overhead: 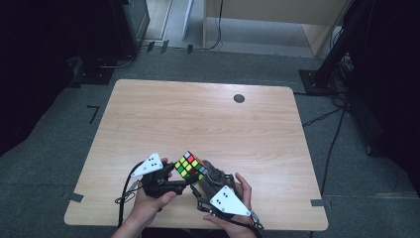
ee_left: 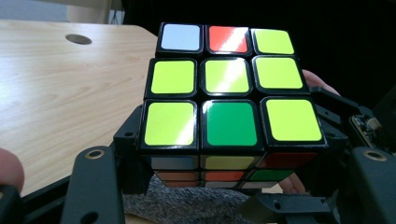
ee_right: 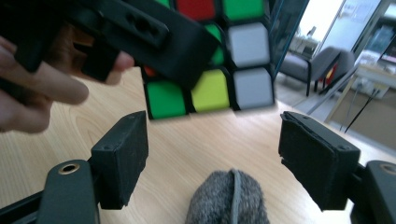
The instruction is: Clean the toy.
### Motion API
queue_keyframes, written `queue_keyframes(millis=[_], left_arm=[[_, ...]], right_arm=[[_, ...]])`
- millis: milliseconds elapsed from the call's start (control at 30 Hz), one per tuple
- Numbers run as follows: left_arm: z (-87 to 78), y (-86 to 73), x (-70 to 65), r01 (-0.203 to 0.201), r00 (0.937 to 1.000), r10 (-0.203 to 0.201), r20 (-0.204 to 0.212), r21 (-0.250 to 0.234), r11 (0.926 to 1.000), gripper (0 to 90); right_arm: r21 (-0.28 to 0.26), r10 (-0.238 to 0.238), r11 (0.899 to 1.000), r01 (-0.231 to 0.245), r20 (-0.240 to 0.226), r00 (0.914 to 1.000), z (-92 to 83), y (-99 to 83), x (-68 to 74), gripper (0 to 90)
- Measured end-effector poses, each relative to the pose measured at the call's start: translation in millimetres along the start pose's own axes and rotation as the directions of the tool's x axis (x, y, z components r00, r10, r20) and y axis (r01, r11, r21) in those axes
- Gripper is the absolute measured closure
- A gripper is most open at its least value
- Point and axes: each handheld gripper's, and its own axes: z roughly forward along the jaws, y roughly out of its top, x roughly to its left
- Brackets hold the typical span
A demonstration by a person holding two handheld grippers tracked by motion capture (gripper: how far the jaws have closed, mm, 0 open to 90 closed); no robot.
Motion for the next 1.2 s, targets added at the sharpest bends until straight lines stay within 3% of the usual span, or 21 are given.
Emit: queue_keyframes(millis=[200,333,433,500,567,700,733,800,867,933,967,1000,1033,1067,1133,1167,1200], left_arm=[[7.0,-3.1,-5.0,0.002,0.9997,-0.003,0.024,0.031,0.9995,33.7],[7.4,-2.3,-3.6,0.02,0.999,-0.022,0.04,0.044,0.9988,33.5],[7.8,-1.6,-2.9,0.031,0.9984,-0.033,0.046,0.04,0.9987,32.3],[5.9,0.5,-3.4,0.025,0.9988,-0.025,0.041,0.021,0.9995,26.9],[1.0,4.8,-2.6,0.008,0.9998,-0.008,0.017,0.0,1.0,18.7],[-14.0,10.2,5.5,-0.051,0.9986,0.05,-0.018,-0.046,0.9977,13.3],[-17.6,10.0,9.6,-0.084,0.9957,0.082,-0.043,-0.043,0.9955,13.9],[-20.3,8.6,14.1,-0.118,0.9919,0.116,-0.052,-0.036,0.9924,13.9],[-20.3,5.4,15.8,-0.169,0.984,0.167,-0.062,-0.023,0.9854,13.9],[-16.7,0.6,11.4,-0.265,0.9596,0.266,-0.093,0.019,0.9641,13.9],[-14.1,-2.2,7.3,-0.324,0.9384,0.327,-0.111,0.044,0.945,13.9],[-11.2,-5.3,2.4,-0.384,0.9122,0.39,-0.125,0.067,0.9207,13.9],[-8.6,-10.1,-4.8,-0.467,0.867,0.473,-0.156,0.079,0.8809,13.9],[-6.0,-13.7,-10.0,-0.524,0.8273,0.533,-0.179,0.095,0.8463,14.2],[0.3,-20.0,-17.9,-0.597,0.7612,0.614,-0.209,0.144,0.7894,14.2],[2.6,-22.6,-20.6,-0.622,0.7348,0.642,-0.219,0.16,0.7666,14.2],[3.8,-24.1,-22.3,-0.632,0.7245,0.653,-0.221,0.165,0.7572,14.2]], right_arm=[[-0.056,-0.016,0.998,0.017,0.023,0.9996,-2.3,4.2,4.1,31.2],[-0.055,-0.037,0.998,0.038,0.031,0.9988,-4.3,5.5,6.0,33.7],[-0.041,-0.026,0.999,0.027,0.028,0.9993,-5.2,7.0,5.9,34.4],[-0.031,-0.011,0.999,0.012,0.012,0.9999,-5.7,7.2,4.2,34.5],[-0.014,-0.004,1.0,0.004,0.01,0.9999,-6.4,6.3,1.4,34.5],[0.021,0.055,0.998,-0.055,-0.002,0.9985,-9.9,6.7,-11.5,34.5],[0.031,0.074,0.997,-0.073,-0.012,0.9972,-10.8,7.6,-16.7,34.5],[0.053,0.114,0.992,-0.113,-0.022,0.9933,-15.2,11.5,-26.5,34.5],[0.084,0.155,0.985,-0.153,-0.026,0.9875,-19.1,16.8,-33.4,34.5],[0.102,0.199,0.976,-0.195,-0.034,0.9795,-22.2,22.2,-38.7,34.5],[0.11,0.214,0.972,-0.209,-0.038,0.976,-23.2,24.3,-40.5,34.5],[0.119,0.245,0.964,-0.238,-0.046,0.9685,-24.3,26.9,-41.9,34.5],[0.123,0.268,0.958,-0.26,-0.055,0.9619,-24.9,29.1,-42.9,34.5],[0.136,0.293,0.95,-0.283,-0.059,0.9544,-25.5,31.6,-43.3,34.5],[0.168,0.344,0.929,-0.328,-0.072,0.9362,-25.4,34.9,-43.2,34.5],[0.186,0.369,0.918,-0.35,-0.078,0.9262,-25.3,36.2,-43.4,34.5],[0.203,0.397,0.905,-0.375,-0.081,0.9143,-25.0,37.0,-43.3,34.5]])
